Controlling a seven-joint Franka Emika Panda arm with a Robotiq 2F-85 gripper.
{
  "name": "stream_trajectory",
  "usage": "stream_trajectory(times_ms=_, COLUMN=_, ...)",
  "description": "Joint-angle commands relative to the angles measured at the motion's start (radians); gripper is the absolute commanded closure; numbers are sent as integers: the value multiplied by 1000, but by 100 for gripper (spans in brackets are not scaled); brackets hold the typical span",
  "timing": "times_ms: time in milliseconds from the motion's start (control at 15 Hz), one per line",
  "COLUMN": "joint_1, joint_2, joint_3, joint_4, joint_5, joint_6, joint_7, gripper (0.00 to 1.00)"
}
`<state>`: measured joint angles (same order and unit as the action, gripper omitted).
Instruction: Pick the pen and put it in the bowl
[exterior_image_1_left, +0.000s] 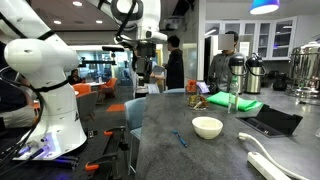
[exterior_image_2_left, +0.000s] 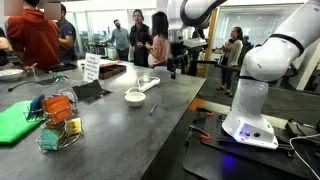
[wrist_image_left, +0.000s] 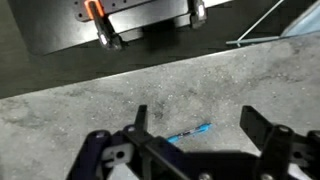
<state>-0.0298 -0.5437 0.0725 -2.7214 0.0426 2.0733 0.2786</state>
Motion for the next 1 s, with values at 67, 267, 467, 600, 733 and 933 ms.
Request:
stream_trajectory(times_ms=67, joint_1=-47, joint_2=208, joint_3=1, joint_4=41, joint_5=58, joint_6=169, joint_7=169, gripper=0)
stream_trajectory(times_ms=267, joint_1=-68, joint_2=353, joint_3=-1, joint_4=56, joint_5=77, joint_6=326, joint_7=285, gripper=0)
stream_trajectory(times_ms=467, joint_1=-68, joint_2=484, joint_3=-11, joint_4=84, joint_5=84, joint_6=444, joint_7=423, gripper=0)
stream_trajectory(times_ms=600, joint_1=-58, joint_2=561, joint_3=-31, joint_4=109, joint_5=95, joint_6=504, joint_7=504, gripper=0)
stream_trajectory(times_ms=733, joint_1=-45, joint_2=625, joint_3=-57, joint_4=135, joint_5=107, joint_6=546, joint_7=583, gripper=0)
stream_trajectory(times_ms=933, joint_1=-27, joint_2=714, joint_3=-92, joint_4=172, joint_5=176, joint_6=606, joint_7=662, gripper=0)
